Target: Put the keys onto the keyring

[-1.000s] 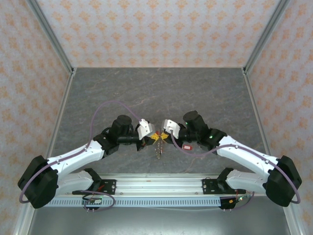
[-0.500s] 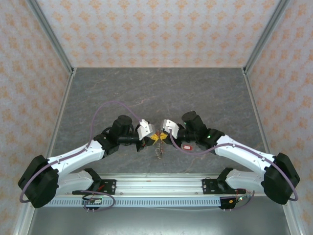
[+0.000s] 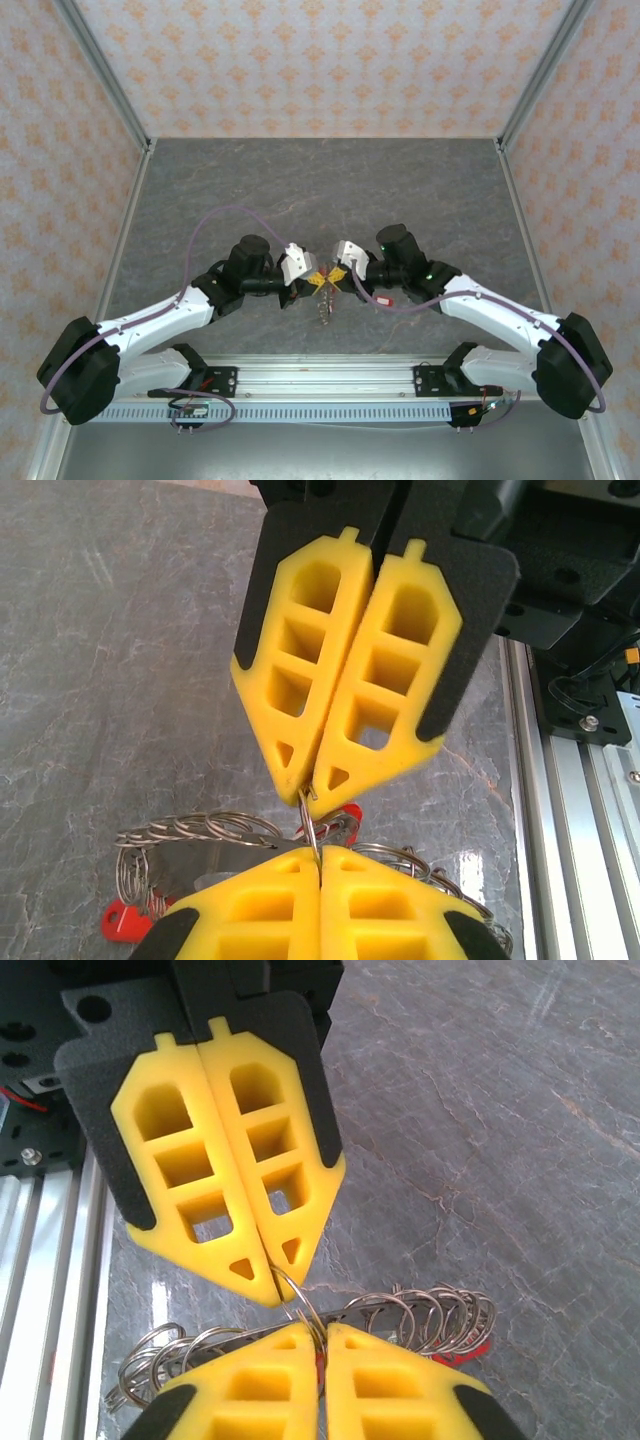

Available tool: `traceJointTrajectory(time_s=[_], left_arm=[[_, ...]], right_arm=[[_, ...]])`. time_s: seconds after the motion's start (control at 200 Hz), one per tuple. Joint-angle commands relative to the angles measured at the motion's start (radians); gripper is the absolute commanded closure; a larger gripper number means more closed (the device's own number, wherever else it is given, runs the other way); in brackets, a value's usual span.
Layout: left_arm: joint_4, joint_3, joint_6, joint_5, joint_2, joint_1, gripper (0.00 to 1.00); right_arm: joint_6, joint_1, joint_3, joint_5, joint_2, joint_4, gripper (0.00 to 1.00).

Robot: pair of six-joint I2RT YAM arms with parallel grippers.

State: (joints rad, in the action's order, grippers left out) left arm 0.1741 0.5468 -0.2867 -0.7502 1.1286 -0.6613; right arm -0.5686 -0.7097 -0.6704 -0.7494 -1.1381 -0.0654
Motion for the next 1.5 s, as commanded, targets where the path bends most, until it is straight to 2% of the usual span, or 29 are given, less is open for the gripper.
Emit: traceJointTrajectory(time_s=[0.0,0.14,0.29,0.546,0.786,0.926,1.006,1.096,1.271,1.496], left_arm=[[0.104,-0.008,0.013,-0.011,-0.017,-0.002,1.0],[0.091,-0.004,0.007,0.009,-0.003,-0.001,1.0],[0.02,0.028,-0.028,0.014,0.025,-0.003,0.89],[-0.076,0.089,-0.084,-0.008,0.076,-0.017,0.85],[-0.142,0.103,-0.118,0.028,0.086,-0.033,0.87],[-0.162,0.104,-0.126,0.028,0.089,-0.034,0.92],[-0.158,0.103,-0.124,0.025,0.088,-0.034,1.0],[-0.112,0.087,-0.107,0.022,0.084,-0.034,1.0],[0.026,0.034,-0.046,0.015,0.06,-0.034,1.0],[0.101,0.021,-0.013,-0.032,0.05,-0.035,1.0]], right_arm=[[0.014,0.019,0.015,-0.089,-0.009,0.032,0.96],[0.015,0.023,0.006,-0.102,-0.008,0.035,1.0],[-0.008,0.023,-0.029,-0.105,-0.009,-0.017,1.0],[-0.071,0.023,-0.084,-0.104,-0.029,-0.13,1.0],[-0.083,0.022,-0.107,-0.111,-0.019,-0.158,1.0],[-0.079,0.023,-0.11,-0.119,-0.012,-0.157,1.0],[-0.073,0.022,-0.107,-0.123,-0.008,-0.148,1.0],[-0.067,0.022,-0.094,-0.121,0.001,-0.128,0.99],[-0.048,0.032,-0.031,-0.103,0.024,-0.088,0.89],[-0.025,0.055,0.013,-0.146,0.005,-0.03,0.87]])
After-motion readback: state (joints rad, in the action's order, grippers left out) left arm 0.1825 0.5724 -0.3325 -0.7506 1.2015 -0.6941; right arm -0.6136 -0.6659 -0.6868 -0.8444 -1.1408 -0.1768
